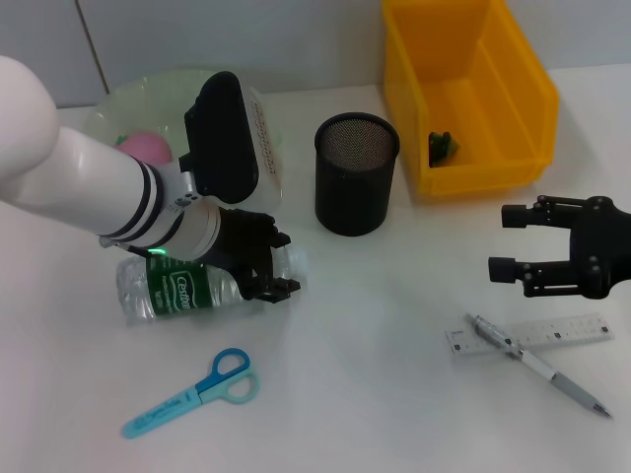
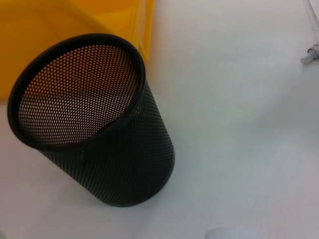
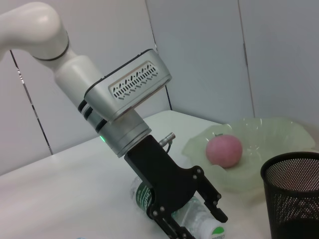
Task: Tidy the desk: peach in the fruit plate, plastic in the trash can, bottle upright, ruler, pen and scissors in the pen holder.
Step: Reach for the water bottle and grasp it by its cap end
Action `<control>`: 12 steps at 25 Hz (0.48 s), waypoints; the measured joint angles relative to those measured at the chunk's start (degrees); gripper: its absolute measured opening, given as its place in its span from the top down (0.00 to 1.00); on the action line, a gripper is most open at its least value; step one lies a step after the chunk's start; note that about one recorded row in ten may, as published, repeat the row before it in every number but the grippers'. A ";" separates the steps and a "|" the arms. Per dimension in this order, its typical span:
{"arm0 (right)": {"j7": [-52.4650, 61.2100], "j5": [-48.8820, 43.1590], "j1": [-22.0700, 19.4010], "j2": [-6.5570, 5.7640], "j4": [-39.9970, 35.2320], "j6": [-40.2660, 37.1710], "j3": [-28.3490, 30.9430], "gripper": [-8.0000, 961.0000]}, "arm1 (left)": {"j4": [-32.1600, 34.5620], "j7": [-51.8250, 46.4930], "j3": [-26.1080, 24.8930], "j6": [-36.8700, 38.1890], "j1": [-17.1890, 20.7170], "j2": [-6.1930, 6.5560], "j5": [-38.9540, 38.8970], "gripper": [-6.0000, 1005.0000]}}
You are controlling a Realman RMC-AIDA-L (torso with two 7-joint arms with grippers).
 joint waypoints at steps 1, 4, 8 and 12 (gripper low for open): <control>0.00 -0.01 0.03 0.02 0.00 0.11 -0.17 0.19 | -0.01 0.00 0.00 -0.03 -0.01 0.00 0.00 0.41; 0.00 -0.01 0.04 0.06 0.03 0.41 -0.59 0.19 | -0.03 0.06 0.00 -0.08 -0.03 0.00 0.00 0.41; 0.03 -0.01 0.03 0.08 0.19 0.89 -1.16 0.19 | -0.03 0.11 0.01 -0.09 -0.03 0.00 0.00 0.41; 0.48 -0.01 0.06 0.14 0.15 1.14 -1.50 0.19 | -0.03 0.20 0.19 -0.10 -0.03 0.00 0.00 0.44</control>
